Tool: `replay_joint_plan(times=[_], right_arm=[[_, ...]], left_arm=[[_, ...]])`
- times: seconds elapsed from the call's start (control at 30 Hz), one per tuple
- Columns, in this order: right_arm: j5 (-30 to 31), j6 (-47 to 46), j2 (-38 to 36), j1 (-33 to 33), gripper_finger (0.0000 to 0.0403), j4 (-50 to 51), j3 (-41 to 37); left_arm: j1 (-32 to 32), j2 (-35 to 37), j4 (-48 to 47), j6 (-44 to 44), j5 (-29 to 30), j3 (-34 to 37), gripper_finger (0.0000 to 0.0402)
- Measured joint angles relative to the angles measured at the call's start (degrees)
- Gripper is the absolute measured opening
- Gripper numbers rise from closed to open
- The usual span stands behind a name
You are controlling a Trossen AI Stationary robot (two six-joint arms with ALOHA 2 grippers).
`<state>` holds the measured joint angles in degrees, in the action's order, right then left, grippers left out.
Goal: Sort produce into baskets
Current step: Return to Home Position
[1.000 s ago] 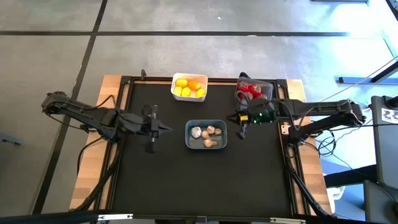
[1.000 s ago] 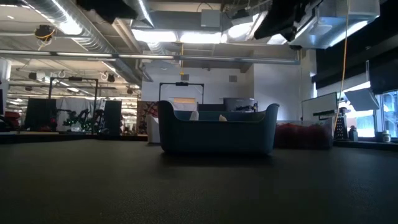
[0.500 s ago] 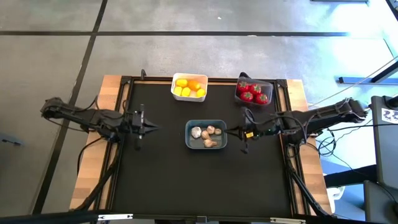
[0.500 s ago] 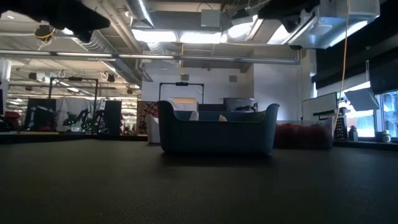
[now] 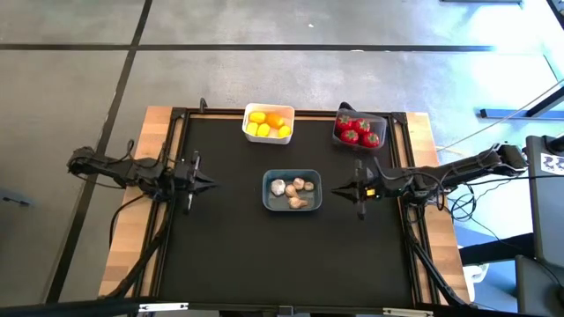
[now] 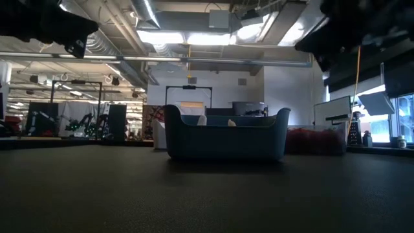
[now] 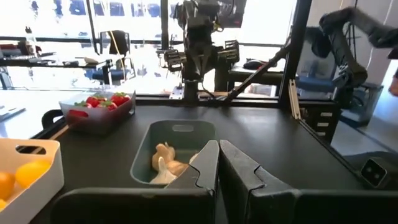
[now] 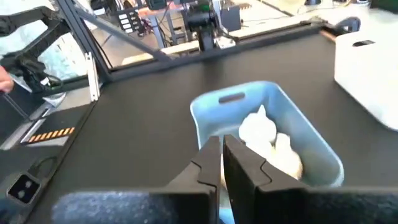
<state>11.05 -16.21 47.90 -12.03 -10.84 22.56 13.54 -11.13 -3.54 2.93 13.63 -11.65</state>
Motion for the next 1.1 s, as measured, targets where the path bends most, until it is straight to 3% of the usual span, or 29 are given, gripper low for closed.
replay_joint_plan(times=[0.33, 0.6, 0.77, 0.9, 1.03, 1.1], right_arm=[[-0.15, 1.56, -18.15, 0.04, 0.0021, -1.35, -10.83], [-0.05, 2.01, -34.22, 0.04, 0.0021, -1.32, -19.95], [-0.02, 2.91, -43.02, 0.04, 0.0021, 6.1, -21.81], [-0.65, 3.33, -47.85, 0.04, 0.0021, 7.75, -21.83], [-1.57, 4.65, -47.66, 0.04, 0.0021, 8.12, -21.87], [-1.16, 4.28, -46.65, 0.04, 0.0021, 8.1, -21.89]], left_arm=[[-1.42, 8.01, -0.47, 0.78, 0.38, 3.67, 0.0007], [-3.69, 9.75, -1.35, 0.79, 0.47, 4.77, 0.0008], [-5.0, 9.75, -1.83, 1.7, 0.47, 4.77, 0.0008], [-5.16, 9.77, -1.95, 1.65, -1.46, 4.77, 0.0007], [-5.11, 10.14, -1.79, 1.74, -9.07, 4.76, 0.0003], [-5.14, 10.12, -1.94, 2.53, -9.9, 4.75, 0.0005]])
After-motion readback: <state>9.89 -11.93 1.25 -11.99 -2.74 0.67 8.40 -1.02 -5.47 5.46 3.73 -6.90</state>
